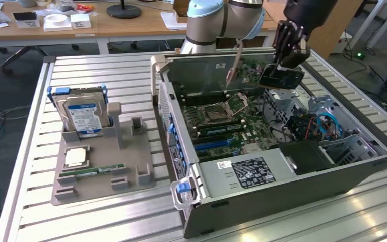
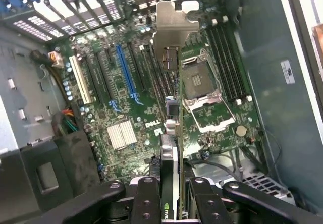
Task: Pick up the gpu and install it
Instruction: 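Insert the gpu into the slot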
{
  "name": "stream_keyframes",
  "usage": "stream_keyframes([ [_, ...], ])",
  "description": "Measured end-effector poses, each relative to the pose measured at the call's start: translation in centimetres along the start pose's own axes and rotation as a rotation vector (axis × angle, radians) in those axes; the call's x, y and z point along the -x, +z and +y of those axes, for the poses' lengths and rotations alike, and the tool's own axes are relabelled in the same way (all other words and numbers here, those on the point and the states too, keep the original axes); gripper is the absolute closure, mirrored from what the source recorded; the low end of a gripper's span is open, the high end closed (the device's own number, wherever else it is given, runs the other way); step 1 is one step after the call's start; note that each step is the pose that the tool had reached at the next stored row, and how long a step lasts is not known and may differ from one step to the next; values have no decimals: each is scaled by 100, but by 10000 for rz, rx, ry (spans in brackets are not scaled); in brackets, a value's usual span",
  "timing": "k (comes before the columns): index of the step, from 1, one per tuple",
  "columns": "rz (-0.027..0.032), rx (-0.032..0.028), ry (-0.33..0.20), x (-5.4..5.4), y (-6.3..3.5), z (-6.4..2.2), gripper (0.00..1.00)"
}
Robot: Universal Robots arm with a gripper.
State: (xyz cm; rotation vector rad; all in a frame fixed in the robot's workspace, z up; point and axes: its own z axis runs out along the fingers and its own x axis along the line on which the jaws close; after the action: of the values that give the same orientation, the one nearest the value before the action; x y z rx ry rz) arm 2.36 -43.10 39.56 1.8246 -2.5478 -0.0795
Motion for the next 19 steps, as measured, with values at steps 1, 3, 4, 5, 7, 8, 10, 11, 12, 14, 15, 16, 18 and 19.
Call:
stream_keyframes([
  [1,5,3,-129,1,2,0,73],
  [3,18,9,-387,5,6,1,73],
  [4,23,12,-512,6,8,1,73],
  [5,29,15,-635,7,10,2,73],
  [7,38,21,-880,10,14,3,73],
  [8,45,25,-1013,11,16,3,73],
  [10,53,31,-1259,14,20,4,73],
  [11,58,35,-1384,15,22,4,73],
  [12,63,38,-1510,16,23,4,73],
  [14,71,44,-1763,17,26,5,73],
  [15,78,48,-1897,19,27,5,73],
  [16,82,50,-1979,20,28,6,73],
  [18,86,51,-2009,20,27,6,73],
  [19,85,51,-2009,20,28,6,73],
])
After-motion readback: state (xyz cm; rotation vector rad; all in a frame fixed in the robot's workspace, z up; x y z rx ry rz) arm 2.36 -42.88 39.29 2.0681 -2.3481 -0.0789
